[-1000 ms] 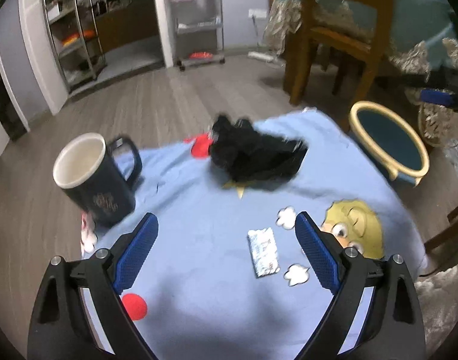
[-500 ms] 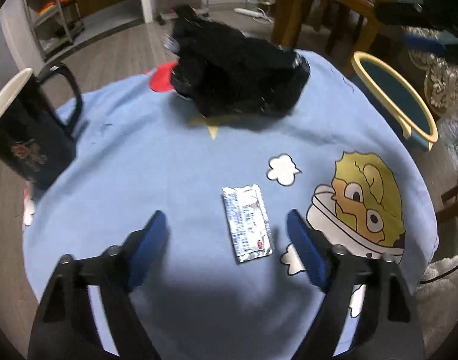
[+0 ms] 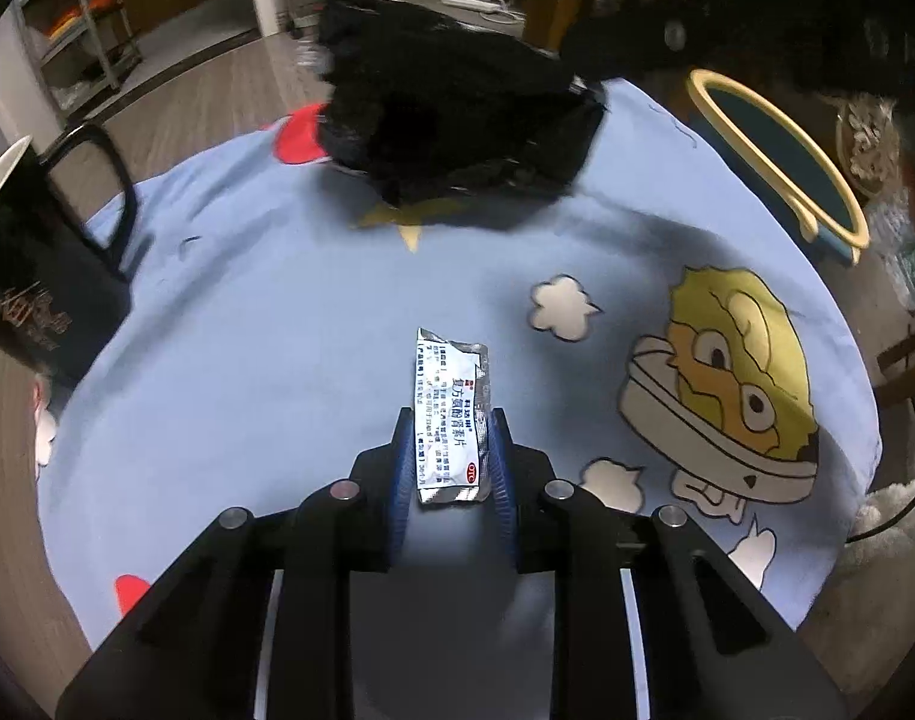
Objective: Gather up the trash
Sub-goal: 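Grasp the white medicine sachet with the left tool while the right grasps the black plastic bag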
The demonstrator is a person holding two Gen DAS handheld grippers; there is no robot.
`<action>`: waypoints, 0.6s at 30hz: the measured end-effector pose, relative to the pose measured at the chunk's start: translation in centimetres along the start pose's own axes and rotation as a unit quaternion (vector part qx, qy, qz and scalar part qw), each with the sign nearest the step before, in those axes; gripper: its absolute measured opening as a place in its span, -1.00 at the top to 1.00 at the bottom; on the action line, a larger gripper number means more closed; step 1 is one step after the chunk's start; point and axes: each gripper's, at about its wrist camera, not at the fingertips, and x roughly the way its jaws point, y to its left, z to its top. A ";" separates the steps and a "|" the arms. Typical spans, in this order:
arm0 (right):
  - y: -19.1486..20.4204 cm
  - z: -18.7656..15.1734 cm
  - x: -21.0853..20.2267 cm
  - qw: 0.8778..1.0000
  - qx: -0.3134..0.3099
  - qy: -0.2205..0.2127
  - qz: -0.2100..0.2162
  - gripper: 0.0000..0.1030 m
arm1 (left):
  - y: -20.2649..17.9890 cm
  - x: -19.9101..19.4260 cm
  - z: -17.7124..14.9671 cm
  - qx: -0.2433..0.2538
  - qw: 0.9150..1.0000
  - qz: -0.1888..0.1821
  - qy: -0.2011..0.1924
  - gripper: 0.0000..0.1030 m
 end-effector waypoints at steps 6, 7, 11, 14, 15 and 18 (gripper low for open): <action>2.1 0.8 2.1 1.000 -0.027 0.000 0.006 -0.20 | 2.8 -0.9 0.8 -0.064 0.998 0.003 -0.016 0.56; 2.3 0.9 2.5 1.000 -0.030 0.002 0.004 -0.07 | 3.0 -1.1 0.7 -0.069 0.997 0.003 -0.018 0.56; 2.5 1.0 3.7 0.999 -0.032 0.014 -0.009 0.73 | 3.0 -1.5 0.8 -0.072 0.997 0.008 -0.024 0.56; 2.2 1.0 3.3 1.000 -0.026 0.012 -0.007 0.84 | 2.4 -1.5 0.7 -0.057 0.998 0.021 -0.024 0.56; 2.2 1.1 3.1 1.000 -0.027 0.011 -0.008 0.84 | 2.3 -1.6 0.5 -0.053 0.998 0.024 -0.024 0.56; 1.6 1.0 2.0 1.000 -0.012 0.001 -0.003 0.87 | 1.8 -1.8 1.1 -0.042 0.998 0.039 -0.024 0.56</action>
